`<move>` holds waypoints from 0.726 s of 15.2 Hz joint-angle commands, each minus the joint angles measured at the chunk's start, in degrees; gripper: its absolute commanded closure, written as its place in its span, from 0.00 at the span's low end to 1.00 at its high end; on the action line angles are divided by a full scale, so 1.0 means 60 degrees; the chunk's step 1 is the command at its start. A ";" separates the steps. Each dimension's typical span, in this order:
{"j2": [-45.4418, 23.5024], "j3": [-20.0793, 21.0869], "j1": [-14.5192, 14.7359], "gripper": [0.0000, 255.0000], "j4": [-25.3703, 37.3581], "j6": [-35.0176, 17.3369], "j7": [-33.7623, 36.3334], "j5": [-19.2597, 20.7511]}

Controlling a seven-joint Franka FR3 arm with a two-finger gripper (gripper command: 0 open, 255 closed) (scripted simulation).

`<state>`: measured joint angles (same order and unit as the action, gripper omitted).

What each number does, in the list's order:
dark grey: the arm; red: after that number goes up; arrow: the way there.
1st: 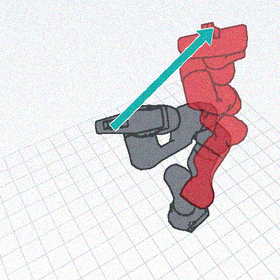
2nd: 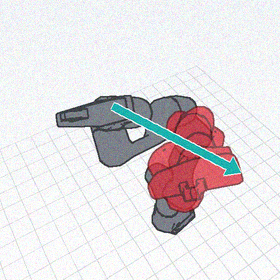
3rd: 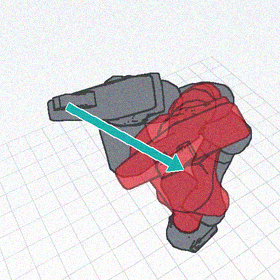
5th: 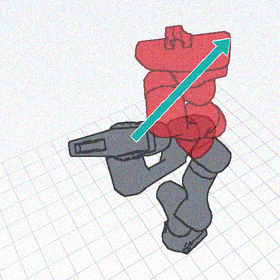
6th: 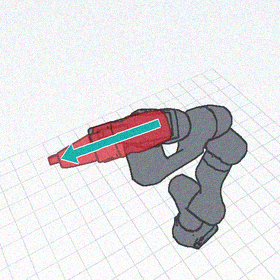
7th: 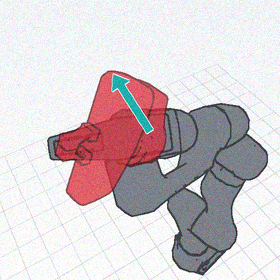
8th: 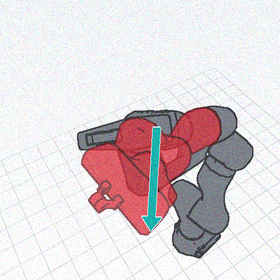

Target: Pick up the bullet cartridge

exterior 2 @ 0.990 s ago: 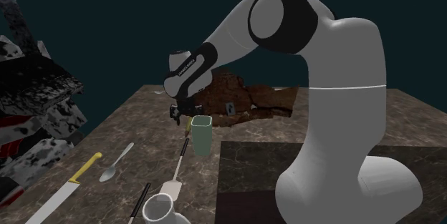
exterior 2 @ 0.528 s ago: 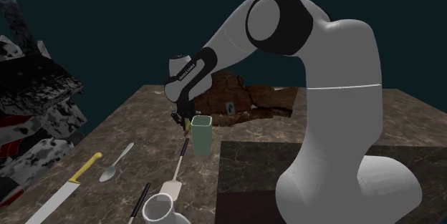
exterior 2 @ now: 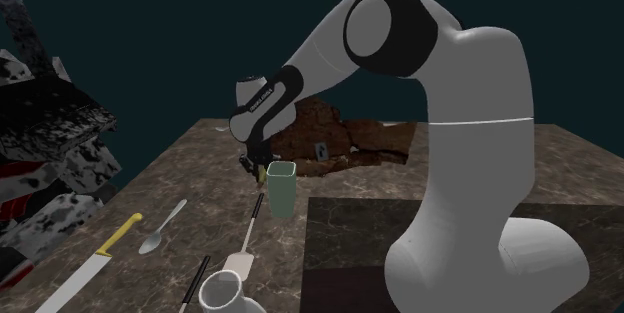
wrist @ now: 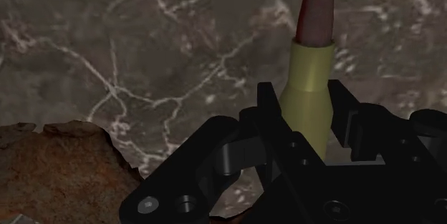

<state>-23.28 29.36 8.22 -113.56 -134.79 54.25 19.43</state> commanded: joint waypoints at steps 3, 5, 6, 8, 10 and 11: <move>0.0283 0.0122 -0.0103 1.00 0.0069 0.0333 -0.0167 -0.0232; 0.0447 0.0190 -0.0154 1.00 0.0125 0.0527 -0.0260 -0.0364; 0.0527 0.0222 -0.0178 1.00 0.0156 0.0625 -0.0305 -0.0429; 0.0682 0.0283 -0.0223 1.00 0.0225 0.0824 -0.0394 -0.0556; 0.0833 0.0339 -0.0265 1.00 0.0302 0.1027 -0.0481 -0.0678; 0.0906 0.0365 -0.0285 1.00 0.0344 0.1129 -0.0523 -0.0738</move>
<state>-18.40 31.33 6.60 -111.68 -128.68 51.30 15.42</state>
